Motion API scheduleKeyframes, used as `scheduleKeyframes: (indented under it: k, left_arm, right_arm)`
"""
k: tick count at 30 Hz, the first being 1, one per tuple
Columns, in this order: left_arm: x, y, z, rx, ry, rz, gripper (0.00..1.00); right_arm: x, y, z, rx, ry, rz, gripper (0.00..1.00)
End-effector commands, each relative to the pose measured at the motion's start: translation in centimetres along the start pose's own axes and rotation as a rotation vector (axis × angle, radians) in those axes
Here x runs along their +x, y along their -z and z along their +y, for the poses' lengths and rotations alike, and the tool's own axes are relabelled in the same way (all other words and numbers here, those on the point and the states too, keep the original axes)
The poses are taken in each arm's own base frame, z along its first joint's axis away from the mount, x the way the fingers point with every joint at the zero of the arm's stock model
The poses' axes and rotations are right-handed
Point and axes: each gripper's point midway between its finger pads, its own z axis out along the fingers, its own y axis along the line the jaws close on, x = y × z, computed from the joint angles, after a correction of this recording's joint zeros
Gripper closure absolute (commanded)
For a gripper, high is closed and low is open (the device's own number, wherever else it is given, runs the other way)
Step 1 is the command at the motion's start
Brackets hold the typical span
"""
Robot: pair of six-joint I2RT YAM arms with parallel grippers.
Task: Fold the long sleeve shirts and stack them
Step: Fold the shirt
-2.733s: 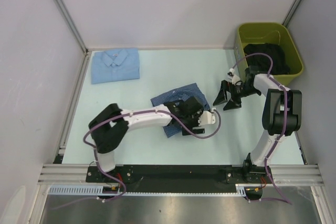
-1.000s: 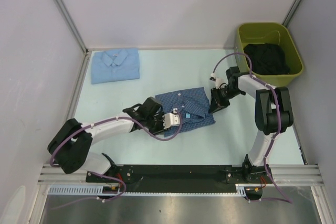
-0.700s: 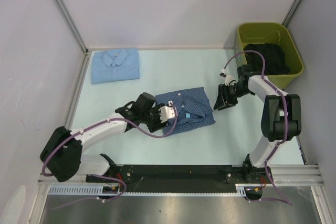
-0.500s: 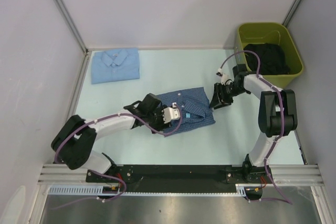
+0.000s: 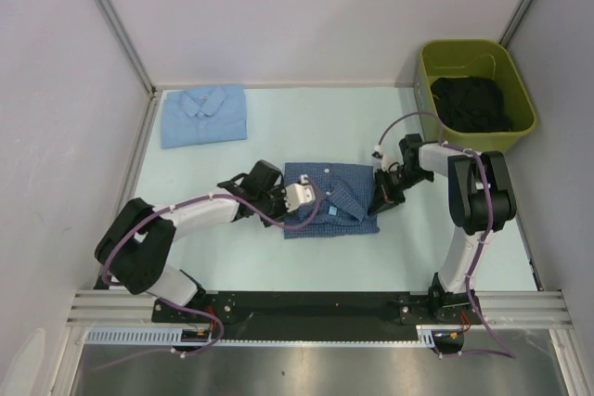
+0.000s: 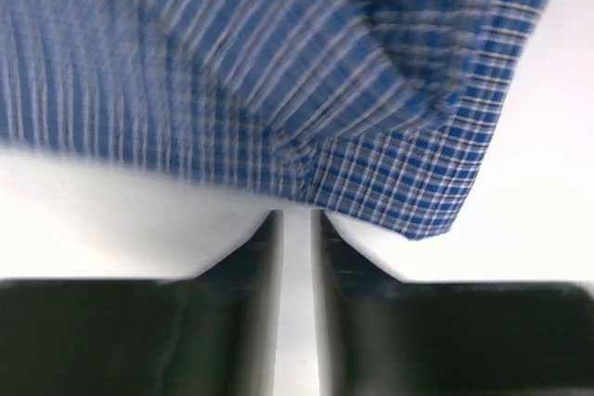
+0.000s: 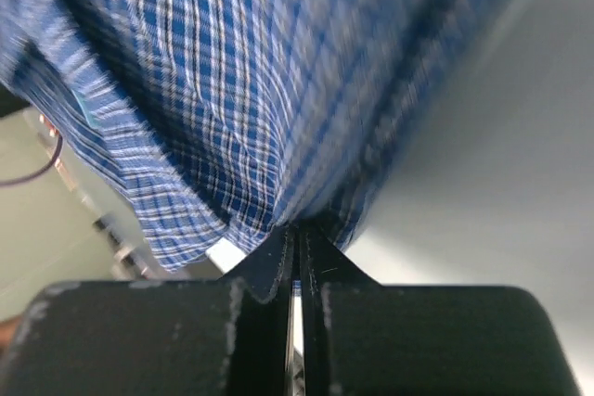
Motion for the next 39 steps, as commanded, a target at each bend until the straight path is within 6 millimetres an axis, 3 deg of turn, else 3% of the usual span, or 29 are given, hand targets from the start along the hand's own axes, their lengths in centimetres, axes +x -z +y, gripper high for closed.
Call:
scheduleKeyframes:
  k: [1, 2, 3, 5, 7, 10, 11, 14, 18, 22, 24, 26, 28, 29, 30, 33, 36, 39]
  left_arm:
    - [-2.2, 3.6, 1.0, 0.04, 0.191, -0.135, 0.44]
    - [-3.7, 5.7, 0.6, 0.028, 0.186, -0.216, 0.39]
    - [-3.2, 5.8, -2.0, 0.108, 0.193, -0.248, 0.35]
    - [-3.8, 7.2, -4.1, 0.118, 0.115, -0.313, 0.34]
    - [-2.0, 6.0, -6.7, 0.13, 0.046, -0.243, 0.39]
    - [-1.0, 4.9, -7.6, 0.116, -0.009, -0.184, 0.5]
    - [-0.7, 4.5, -7.5, 0.113, 0.002, -0.168, 0.52]
    - [0.7, 3.2, -7.1, 0.119, 0.028, -0.068, 0.64]
    - [1.7, 2.3, -6.9, 0.106, 0.022, -0.032, 0.67]
    - [1.9, 0.9, -6.0, 0.073, 0.011, -0.027, 0.66]
    - [0.9, 0.3, -4.5, 0.02, 0.011, -0.052, 0.65]
    - [1.2, -0.6, -3.2, 0.004, 0.05, -0.037, 0.65]
    - [0.1, -1.1, -1.0, -0.033, 0.079, -0.048, 0.66]
    - [1.1, -1.9, 0.1, -0.035, 0.134, -0.01, 0.66]
    - [-0.1, -1.8, 2.1, -0.067, 0.146, -0.028, 0.66]
    - [-0.7, -2.2, 7.2, -0.133, 0.202, -0.041, 0.65]
    - [-1.0, -3.1, 12.2, -0.182, 0.257, -0.031, 0.65]
    - [-1.6, -2.4, 16.3, -0.202, 0.355, -0.053, 0.61]
  right_arm:
    - [4.1, -0.4, 2.5, -0.062, -0.023, 0.093, 1.0]
    - [4.3, -0.6, 3.0, -0.07, -0.017, 0.1, 1.0]
    - [4.6, -1.0, 3.8, -0.078, 0.006, 0.109, 1.0]
    - [4.7, -1.6, 5.1, -0.122, -0.003, 0.118, 1.0]
    - [6.3, -3.1, 6.7, -0.169, -0.015, 0.202, 1.0]
    - [9.1, -4.9, 8.7, -0.227, -0.008, 0.326, 0.95]
    - [9.4, -5.0, 8.9, -0.235, -0.009, 0.34, 0.84]
    - [9.3, -3.8, 9.8, -0.259, -0.014, 0.345, 0.54]
    - [9.3, -0.4, 9.9, -0.241, -0.026, 0.334, 0.4]
    - [4.7, 3.2, 9.8, -0.256, -0.021, 0.179, 0.26]
    - [3.3, 4.5, 8.6, -0.283, -0.054, 0.153, 0.26]
    - [1.3, 5.6, 7.4, -0.28, -0.043, 0.095, 0.27]
    - [0.1, 5.4, 6.1, -0.236, -0.024, 0.064, 0.29]
    - [-0.5, 5.1, 5.4, -0.207, -0.016, 0.047, 0.3]
    - [-1.9, 4.8, 4.4, -0.167, 0.03, -0.009, 0.3]
    - [-4.6, 4.1, 1.8, -0.045, 0.098, -0.11, 0.31]
    - [-6.3, 3.3, 0.0, 0.01, 0.116, -0.153, 0.31]
    - [-6.1, 1.3, -0.5, -0.01, 0.072, -0.116, 0.33]
